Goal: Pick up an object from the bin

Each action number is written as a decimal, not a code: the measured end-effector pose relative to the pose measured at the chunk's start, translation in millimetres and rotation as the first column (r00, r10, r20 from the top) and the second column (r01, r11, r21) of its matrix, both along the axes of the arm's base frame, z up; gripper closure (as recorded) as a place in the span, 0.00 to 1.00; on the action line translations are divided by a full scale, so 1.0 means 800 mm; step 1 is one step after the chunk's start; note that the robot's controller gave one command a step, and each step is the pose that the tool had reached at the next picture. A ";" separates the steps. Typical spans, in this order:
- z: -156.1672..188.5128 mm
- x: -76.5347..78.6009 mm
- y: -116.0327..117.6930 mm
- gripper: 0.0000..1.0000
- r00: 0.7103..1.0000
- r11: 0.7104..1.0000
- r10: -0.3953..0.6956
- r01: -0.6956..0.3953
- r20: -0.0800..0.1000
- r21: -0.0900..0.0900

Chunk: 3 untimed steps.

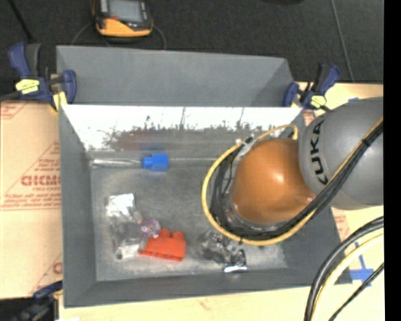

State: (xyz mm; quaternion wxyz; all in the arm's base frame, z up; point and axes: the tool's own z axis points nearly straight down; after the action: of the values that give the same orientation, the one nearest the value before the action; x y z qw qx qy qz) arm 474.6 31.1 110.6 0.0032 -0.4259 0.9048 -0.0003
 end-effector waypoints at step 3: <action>-0.051 0.001 -0.131 0.00 0.891 0.891 0.454 -0.454 -0.004 -0.004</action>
Offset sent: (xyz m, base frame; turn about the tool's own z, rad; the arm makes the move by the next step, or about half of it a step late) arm 0.0000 0.0000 0.0000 0.0000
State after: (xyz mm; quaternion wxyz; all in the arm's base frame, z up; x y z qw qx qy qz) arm 475.6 -73.9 70.0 0.0009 -0.6252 0.7804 -0.0013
